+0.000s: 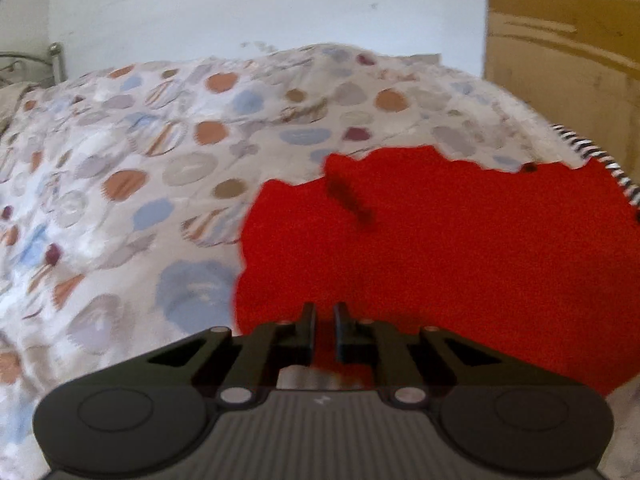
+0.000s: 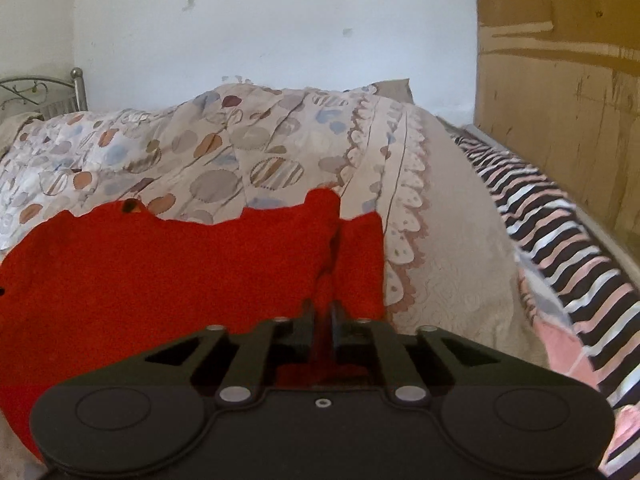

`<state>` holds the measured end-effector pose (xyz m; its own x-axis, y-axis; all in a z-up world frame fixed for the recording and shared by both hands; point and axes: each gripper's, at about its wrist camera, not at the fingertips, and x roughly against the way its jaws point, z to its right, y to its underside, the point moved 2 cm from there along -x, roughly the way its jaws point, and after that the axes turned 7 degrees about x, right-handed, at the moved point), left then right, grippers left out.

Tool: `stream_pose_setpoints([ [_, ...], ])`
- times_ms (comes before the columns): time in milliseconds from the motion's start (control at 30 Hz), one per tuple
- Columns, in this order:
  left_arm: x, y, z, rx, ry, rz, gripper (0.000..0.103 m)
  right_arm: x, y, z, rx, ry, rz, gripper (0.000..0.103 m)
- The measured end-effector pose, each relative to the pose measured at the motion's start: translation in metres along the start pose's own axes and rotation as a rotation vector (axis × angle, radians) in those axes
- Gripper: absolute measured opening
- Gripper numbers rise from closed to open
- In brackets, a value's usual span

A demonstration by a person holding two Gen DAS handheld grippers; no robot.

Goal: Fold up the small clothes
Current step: 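Close both tools on the sweater hem, then lift the hem with both tools and fold it toward the collar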

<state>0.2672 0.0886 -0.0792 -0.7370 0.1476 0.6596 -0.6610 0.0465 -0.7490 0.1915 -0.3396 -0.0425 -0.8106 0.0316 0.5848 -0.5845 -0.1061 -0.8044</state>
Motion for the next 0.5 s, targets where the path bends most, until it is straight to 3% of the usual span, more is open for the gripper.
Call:
stream_pose_setpoints([
  [67,0.005,0.002,-0.011,0.055,0.029,-0.011,0.011,0.009,-0.001,-0.002,0.013,0.014,0.016,0.041],
  [100,0.009,0.003,-0.016,0.085,0.051,-0.010,0.023,0.015,-0.001,-0.004,0.024,0.020,0.029,0.053],
  [133,0.013,0.005,-0.020,0.106,0.056,-0.013,0.055,0.019,-0.002,-0.007,0.037,0.030,0.039,0.063],
  [167,0.016,0.006,-0.022,0.121,0.041,-0.015,0.072,0.025,-0.001,-0.010,0.051,0.044,0.052,0.078],
  [200,0.020,0.007,-0.024,0.137,0.008,-0.011,0.094,0.031,-0.001,-0.015,0.065,0.052,0.071,0.085],
  [333,0.028,0.010,-0.028,0.169,-0.023,-0.011,0.101,0.052,0.000,-0.043,0.126,0.048,0.141,0.100],
  [500,0.030,0.017,-0.029,0.225,-0.039,-0.036,0.103,0.064,0.003,-0.091,0.195,-0.006,0.201,0.102],
])
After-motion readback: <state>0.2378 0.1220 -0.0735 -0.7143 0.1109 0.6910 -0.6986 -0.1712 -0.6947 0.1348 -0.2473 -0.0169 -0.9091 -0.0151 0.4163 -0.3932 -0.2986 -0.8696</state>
